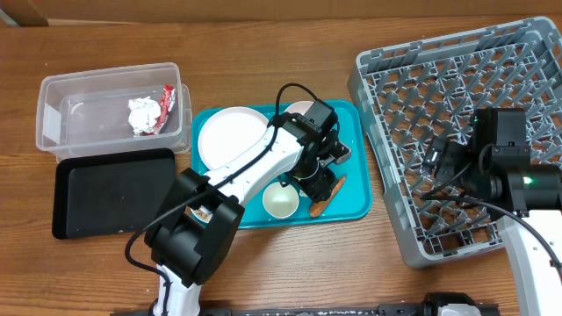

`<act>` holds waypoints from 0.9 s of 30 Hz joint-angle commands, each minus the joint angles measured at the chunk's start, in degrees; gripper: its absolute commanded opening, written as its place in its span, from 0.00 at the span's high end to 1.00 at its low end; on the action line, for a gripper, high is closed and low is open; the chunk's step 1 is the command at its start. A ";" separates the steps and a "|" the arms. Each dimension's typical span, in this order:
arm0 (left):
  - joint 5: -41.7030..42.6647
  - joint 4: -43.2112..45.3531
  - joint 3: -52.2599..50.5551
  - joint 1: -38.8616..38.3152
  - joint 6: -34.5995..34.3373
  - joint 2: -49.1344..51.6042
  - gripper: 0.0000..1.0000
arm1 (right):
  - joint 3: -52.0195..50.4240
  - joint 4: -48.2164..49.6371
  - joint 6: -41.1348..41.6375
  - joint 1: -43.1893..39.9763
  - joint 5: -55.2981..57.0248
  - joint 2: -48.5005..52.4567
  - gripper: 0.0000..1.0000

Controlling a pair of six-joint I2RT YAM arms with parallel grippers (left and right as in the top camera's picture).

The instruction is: Sort waste into correct bins and load items into the dishwasher

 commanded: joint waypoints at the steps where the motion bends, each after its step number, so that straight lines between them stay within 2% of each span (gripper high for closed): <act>1: 0.00 0.46 -0.15 0.07 0.00 0.76 0.34 | 1.44 0.20 0.28 -0.44 -0.04 -0.66 0.00; 5: -0.24 1.07 -0.20 -0.02 0.02 0.76 0.33 | 1.44 0.13 0.28 -0.44 -0.04 -0.66 0.00; 11: -0.24 1.75 -0.17 -0.02 0.00 0.79 0.39 | 1.44 0.11 0.28 -0.44 -0.04 -0.66 0.00; 19: -0.39 2.10 -0.28 -0.02 0.02 0.79 0.39 | 1.44 0.11 0.28 -0.44 -0.07 -0.66 0.00; 27: -0.83 2.29 -0.46 -0.02 0.02 0.79 0.34 | 1.44 0.11 0.28 -0.44 -0.07 -0.66 0.00</act>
